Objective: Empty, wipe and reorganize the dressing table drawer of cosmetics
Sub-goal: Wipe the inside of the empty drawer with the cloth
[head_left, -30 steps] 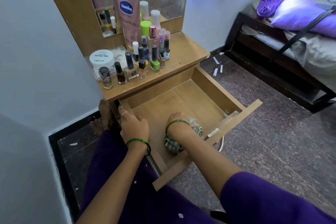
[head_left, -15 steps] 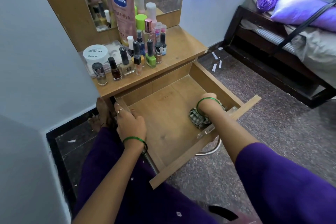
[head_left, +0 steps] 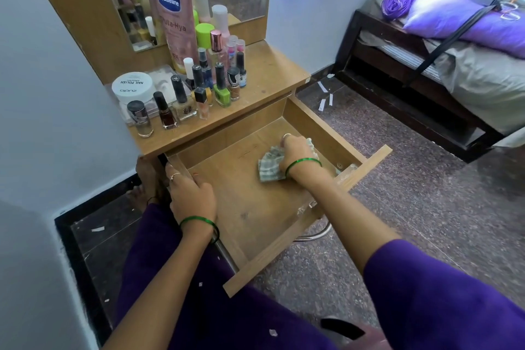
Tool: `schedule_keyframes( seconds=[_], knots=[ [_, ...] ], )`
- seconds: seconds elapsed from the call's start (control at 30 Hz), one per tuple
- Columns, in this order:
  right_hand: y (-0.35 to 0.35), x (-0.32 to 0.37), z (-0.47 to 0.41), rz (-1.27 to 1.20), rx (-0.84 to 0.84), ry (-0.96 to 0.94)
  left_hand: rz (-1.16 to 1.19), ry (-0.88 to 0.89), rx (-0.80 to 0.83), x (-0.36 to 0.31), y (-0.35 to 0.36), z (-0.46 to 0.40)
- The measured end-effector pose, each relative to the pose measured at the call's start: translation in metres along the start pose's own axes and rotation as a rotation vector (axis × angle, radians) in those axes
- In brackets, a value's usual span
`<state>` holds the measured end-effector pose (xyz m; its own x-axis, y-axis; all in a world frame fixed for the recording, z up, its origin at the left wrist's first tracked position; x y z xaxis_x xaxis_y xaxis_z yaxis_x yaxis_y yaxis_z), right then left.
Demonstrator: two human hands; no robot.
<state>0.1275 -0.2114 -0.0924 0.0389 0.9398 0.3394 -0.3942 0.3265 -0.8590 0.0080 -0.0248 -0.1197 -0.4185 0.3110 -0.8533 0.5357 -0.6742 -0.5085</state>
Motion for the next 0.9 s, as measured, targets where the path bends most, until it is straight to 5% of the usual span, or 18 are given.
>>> schedule_keyframes(
  seconds=[0.17, 0.43, 0.53, 0.9],
  knots=[
    [0.010, -0.012, 0.002, 0.228, 0.003, -0.007, -0.006, -0.005, 0.005, 0.000, 0.000, 0.001],
    [0.019, -0.039, -0.019, -0.087, 0.069, 0.439, -0.003, -0.008, 0.021, 0.000, 0.000, 0.002],
    [0.023, -0.042, -0.024, 0.006, 0.063, 0.518, -0.001, -0.012, 0.023, 0.000, -0.001, 0.002],
    [0.005, -0.041, -0.026, 0.014, 0.080, 0.312, 0.018, -0.022, 0.005, -0.003, 0.001, 0.005]
  ],
)
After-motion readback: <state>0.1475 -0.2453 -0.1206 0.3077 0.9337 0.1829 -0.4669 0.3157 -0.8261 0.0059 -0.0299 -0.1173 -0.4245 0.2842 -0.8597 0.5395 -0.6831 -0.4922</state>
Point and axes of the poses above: each hand's wrist, its own z-axis away from the middle knuckle, its own y-axis out of the palm, x = y × z, the point moved 5 cm from there along -z, towards the middle knuckle, and after that the axes turned 6 degrees about x, right-handed, at the moved point
